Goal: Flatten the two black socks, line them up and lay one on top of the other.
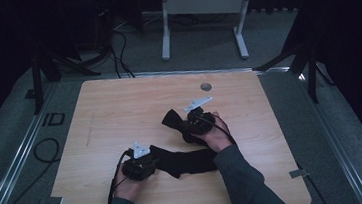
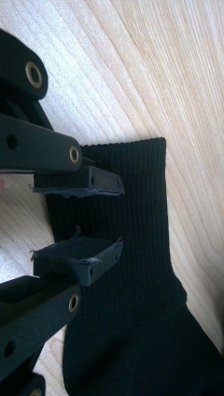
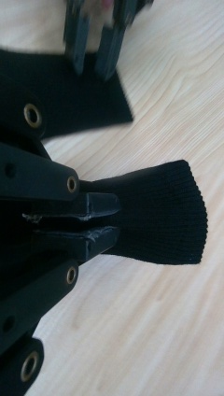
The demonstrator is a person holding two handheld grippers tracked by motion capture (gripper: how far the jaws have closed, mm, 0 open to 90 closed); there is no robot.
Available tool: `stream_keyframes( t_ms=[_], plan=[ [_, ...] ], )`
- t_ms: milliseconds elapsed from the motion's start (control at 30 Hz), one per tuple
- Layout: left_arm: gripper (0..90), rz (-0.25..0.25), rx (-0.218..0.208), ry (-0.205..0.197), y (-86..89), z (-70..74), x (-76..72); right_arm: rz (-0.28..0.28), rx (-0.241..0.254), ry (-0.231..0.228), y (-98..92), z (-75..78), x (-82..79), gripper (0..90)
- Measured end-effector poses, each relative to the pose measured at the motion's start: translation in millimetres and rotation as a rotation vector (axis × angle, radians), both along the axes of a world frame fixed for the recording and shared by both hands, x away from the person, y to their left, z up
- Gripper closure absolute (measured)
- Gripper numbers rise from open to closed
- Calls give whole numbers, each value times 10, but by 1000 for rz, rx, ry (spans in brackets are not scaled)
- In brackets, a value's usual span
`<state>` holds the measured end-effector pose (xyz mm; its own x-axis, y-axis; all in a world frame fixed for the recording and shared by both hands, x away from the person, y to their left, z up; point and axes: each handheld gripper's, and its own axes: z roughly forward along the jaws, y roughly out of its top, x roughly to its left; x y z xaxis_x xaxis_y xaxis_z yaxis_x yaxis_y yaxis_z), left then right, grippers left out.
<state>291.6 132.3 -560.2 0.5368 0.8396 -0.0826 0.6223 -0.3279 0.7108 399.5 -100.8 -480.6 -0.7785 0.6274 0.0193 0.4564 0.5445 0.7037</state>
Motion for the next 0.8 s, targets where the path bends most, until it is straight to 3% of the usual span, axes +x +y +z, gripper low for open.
stream_keyframes(
  t_ms=[200, 367, 567, 700, 800],
  plan=[
    [676, 2, -3, 2, -6, 2, -12, 34, 25, -51, 52, 286, -144, 837],
    [673, -4, -5, 8, 0, 6, -37, 47, 56, -64, 59, 463, -301, 837],
    [669, -13, -32, 24, 7, 7, -46, 60, 53, -82, 23, 621, -539, 836],
    [675, -15, -68, 22, 27, 19, -45, 64, 53, -78, 51, 629, -682, 836],
    [671, -14, -86, -11, 74, 78, -60, 68, 38, -56, 114, 554, -772, 836]
  ],
)
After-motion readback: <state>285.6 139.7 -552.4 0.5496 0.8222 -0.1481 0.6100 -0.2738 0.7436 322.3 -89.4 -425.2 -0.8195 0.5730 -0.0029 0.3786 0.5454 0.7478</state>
